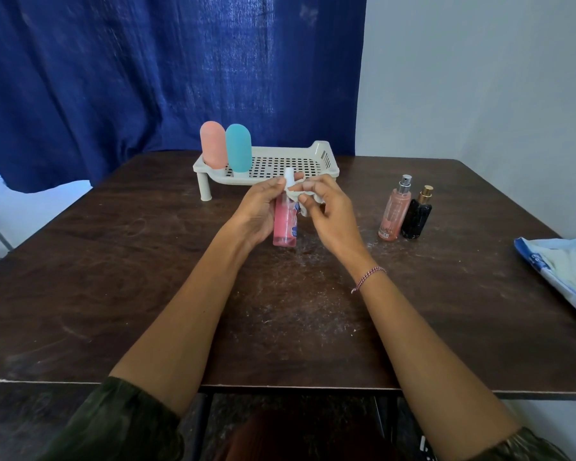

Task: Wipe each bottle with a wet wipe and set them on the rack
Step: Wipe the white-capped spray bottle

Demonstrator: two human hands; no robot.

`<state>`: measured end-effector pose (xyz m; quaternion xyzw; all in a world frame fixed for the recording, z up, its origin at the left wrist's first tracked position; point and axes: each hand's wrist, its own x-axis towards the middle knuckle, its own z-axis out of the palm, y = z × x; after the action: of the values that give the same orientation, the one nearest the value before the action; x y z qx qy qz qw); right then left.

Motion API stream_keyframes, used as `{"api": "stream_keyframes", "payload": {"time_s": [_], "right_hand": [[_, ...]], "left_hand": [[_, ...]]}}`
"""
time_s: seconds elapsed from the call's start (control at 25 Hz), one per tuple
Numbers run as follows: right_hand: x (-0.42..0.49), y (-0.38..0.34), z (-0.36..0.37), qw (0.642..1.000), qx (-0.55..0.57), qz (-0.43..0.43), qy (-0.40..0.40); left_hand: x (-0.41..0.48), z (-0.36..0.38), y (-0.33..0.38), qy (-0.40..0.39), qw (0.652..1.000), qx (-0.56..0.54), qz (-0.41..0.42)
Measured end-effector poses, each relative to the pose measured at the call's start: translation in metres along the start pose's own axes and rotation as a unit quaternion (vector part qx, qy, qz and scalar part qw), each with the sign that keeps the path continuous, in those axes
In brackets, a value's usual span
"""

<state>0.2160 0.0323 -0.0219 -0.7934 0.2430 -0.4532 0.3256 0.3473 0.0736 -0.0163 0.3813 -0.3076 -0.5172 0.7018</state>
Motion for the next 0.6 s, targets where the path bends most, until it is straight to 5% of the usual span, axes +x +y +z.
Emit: {"api": "stream_keyframes", "payload": {"time_s": [0.24,0.6], "right_hand": [[0.002,0.0044,-0.0024,0.998,-0.048,0.026,0.002],[-0.0057,-0.005,0.0042,0.998,-0.027,-0.053,0.017]], "left_hand": [[0.0005,0.0,0.0021,-0.003,1.0,-0.003,-0.006],[-0.0027,0.0027,0.0066,0.034,0.999,-0.018,0.017]]}}
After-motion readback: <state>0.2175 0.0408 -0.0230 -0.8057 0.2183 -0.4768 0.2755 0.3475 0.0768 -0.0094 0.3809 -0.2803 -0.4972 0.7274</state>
